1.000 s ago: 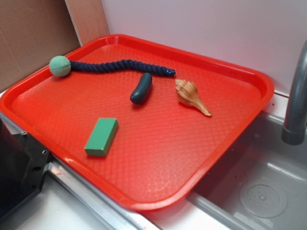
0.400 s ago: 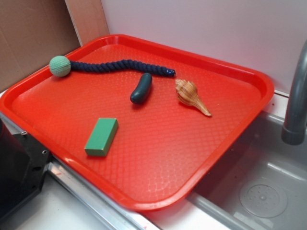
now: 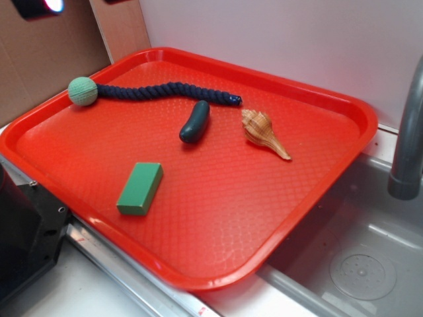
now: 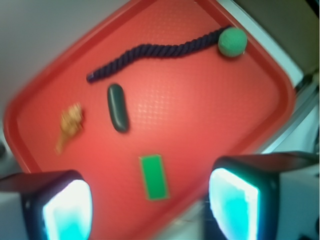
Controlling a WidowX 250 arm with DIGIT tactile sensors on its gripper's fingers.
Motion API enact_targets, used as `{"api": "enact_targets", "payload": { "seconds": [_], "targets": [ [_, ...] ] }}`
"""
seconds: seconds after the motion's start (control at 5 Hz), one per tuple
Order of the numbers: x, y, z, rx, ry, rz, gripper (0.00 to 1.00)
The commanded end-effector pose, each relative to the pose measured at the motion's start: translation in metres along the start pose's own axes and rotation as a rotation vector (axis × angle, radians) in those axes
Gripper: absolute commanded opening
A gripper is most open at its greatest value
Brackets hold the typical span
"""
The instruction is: Grab the shell.
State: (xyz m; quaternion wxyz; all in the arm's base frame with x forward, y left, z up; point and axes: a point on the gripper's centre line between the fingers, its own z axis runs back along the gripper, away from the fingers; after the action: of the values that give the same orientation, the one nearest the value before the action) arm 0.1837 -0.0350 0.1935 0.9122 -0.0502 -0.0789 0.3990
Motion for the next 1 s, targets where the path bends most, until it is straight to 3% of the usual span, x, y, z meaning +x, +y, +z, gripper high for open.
{"api": "enact_targets", "payload": {
  "seconds": [0.0, 0.4, 0.8],
  "targets": [
    [0.018, -0.054, -0.050, -0.023, -0.052, 0.282, 1.00],
    [0.029, -0.094, -0.112, 0.015, -0.039, 0.407, 1.00],
    [0.015, -0.103, -0.164, 0.104, -0.065, 0.365, 1.00]
  ]
}}
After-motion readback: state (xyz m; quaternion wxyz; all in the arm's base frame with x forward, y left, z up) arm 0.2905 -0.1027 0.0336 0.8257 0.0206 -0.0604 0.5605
